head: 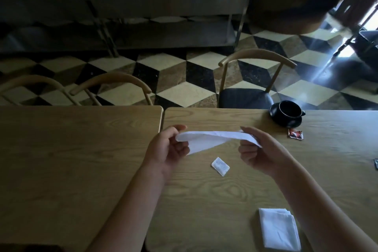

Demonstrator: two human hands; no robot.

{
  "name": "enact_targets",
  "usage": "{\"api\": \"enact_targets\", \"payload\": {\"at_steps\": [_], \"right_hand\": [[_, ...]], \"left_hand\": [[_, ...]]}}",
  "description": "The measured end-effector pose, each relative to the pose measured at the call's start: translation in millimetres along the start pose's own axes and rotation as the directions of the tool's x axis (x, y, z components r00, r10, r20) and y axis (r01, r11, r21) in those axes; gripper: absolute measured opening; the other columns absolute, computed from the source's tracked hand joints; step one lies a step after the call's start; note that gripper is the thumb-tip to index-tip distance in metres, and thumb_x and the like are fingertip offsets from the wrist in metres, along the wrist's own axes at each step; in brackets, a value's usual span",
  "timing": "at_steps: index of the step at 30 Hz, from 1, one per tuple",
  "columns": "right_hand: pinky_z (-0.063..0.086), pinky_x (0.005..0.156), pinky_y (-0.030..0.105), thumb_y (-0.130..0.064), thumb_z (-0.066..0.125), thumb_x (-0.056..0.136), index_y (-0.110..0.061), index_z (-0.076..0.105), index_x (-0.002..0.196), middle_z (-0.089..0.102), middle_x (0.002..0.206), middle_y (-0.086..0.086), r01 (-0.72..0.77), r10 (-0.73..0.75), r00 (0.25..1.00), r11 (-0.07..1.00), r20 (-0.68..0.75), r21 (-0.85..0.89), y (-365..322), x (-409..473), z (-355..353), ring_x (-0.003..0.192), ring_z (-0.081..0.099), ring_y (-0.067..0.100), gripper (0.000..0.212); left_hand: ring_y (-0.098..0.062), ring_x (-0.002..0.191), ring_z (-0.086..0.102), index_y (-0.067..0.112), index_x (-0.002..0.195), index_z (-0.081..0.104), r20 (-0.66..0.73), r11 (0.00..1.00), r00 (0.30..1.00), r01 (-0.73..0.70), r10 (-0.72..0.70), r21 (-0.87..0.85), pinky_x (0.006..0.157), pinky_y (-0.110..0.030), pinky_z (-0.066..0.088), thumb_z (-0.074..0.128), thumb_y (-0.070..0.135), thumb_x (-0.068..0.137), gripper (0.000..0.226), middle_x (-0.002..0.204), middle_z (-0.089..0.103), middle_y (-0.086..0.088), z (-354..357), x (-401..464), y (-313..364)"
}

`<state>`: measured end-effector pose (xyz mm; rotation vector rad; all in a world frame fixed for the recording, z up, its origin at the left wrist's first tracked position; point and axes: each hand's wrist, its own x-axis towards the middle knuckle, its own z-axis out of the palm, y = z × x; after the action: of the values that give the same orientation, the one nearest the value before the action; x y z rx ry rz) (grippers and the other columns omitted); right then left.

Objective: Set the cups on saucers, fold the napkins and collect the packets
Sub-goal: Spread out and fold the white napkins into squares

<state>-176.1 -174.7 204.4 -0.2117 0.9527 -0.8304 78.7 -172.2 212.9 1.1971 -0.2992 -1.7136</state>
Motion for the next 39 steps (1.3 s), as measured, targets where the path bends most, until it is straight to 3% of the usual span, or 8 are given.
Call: {"api": "enact_targets", "payload": {"at_steps": [4,7,13,19,27,31,35,39], "right_hand": [[0.034,0.04,0.018,-0.02,0.069,0.085,-0.022,0.043,0.073,0.024,0.067,-0.005,0.126,-0.131,0.988,0.99,0.082,0.065,-24.2,-26.0,19.1,0.048,0.035,0.008,0.028],[0.039,0.044,0.019,-0.019,0.069,0.086,-0.019,0.05,0.07,0.034,0.064,-0.003,0.173,-0.178,0.979,0.983,0.096,0.057,-42.4,-28.3,23.3,0.051,0.041,0.009,0.024],[0.044,0.044,0.017,-0.014,0.058,0.097,-0.016,0.049,0.079,0.046,0.066,0.0,0.192,-0.189,0.978,0.981,-0.091,0.033,-78.4,1.6,30.5,0.052,0.045,0.007,0.02],[0.044,0.043,0.017,-0.013,0.056,0.097,-0.015,0.052,0.079,0.046,0.065,0.001,0.253,-0.255,0.964,0.967,-0.075,-0.039,-108.3,8.8,51.3,0.049,0.048,0.008,0.018],[0.042,0.043,0.018,-0.015,0.056,0.096,-0.015,0.055,0.075,0.048,0.06,0.0,0.241,-0.252,0.965,0.961,-0.072,-0.136,-88.3,3.1,46.6,0.049,0.048,0.01,0.021],[0.042,0.04,0.019,-0.01,0.056,0.094,-0.018,0.053,0.074,0.046,0.054,-0.002,0.136,-0.158,0.974,0.98,-0.16,-0.145,-23.7,14.7,-0.6,0.045,0.046,0.011,0.022],[0.037,0.04,0.018,-0.002,0.06,0.085,-0.016,0.052,0.071,0.042,0.059,0.001,-0.081,-0.01,0.934,0.968,-0.357,-0.238,67.0,20.1,-60.7,0.044,0.042,0.011,0.022],[0.032,0.037,0.016,0.001,0.058,0.086,-0.013,0.053,0.069,0.041,0.052,0.004,-0.223,0.061,0.887,0.925,-0.458,-0.308,140.3,15.4,-102.5,0.035,0.041,0.013,0.023]], "left_hand": [[-0.014,0.053,0.058,0.01,0.073,0.076,0.173,0.998,0.984,-0.054,0.052,0.011,0.051,-0.026,0.049,0.057,0.003,0.076,0.021,0.064,0.06,-0.007,16.9,-9.3,33.4],[-0.016,0.06,0.063,0.011,0.079,0.073,0.231,0.996,0.972,-0.06,0.044,0.061,0.053,-0.028,0.052,0.06,0.005,0.073,0.016,0.071,0.065,-0.006,30.6,3.2,49.8],[-0.016,0.054,0.056,0.008,0.09,0.062,0.124,0.994,0.992,-0.011,-0.002,0.107,0.047,-0.022,0.051,0.046,-0.001,0.088,0.018,0.064,0.061,-0.01,66.6,47.7,67.6],[-0.013,0.047,0.059,0.007,0.093,0.066,0.105,0.989,0.988,-0.123,0.114,0.087,0.043,-0.022,0.049,0.048,0.002,0.087,0.02,0.063,0.062,-0.008,86.1,60.0,82.5],[-0.017,0.074,0.06,0.014,0.092,0.075,0.131,0.945,0.958,-0.277,0.257,0.176,0.057,-0.025,0.05,0.058,0.008,0.086,0.019,0.093,0.061,-0.011,64.2,39.2,80.5],[-0.022,0.082,0.061,0.008,0.099,0.069,0.061,0.97,0.984,-0.173,0.165,0.172,0.061,-0.028,0.053,0.062,0.003,0.087,0.016,0.093,0.063,-0.012,13.3,30.2,21.0],[-0.014,0.061,0.053,0.011,0.086,0.064,-0.106,0.96,0.994,-0.007,0.039,0.281,0.05,-0.023,0.042,0.058,-0.006,0.088,0.018,0.071,0.057,-0.005,-58.2,25.4,-76.6],[-0.015,0.054,0.053,0.007,0.086,0.063,-0.201,0.863,0.974,0.192,-0.108,0.467,0.047,-0.022,0.043,0.059,-0.01,0.088,0.017,0.069,0.057,-0.006,-120.3,13.7,-153.0]]}}
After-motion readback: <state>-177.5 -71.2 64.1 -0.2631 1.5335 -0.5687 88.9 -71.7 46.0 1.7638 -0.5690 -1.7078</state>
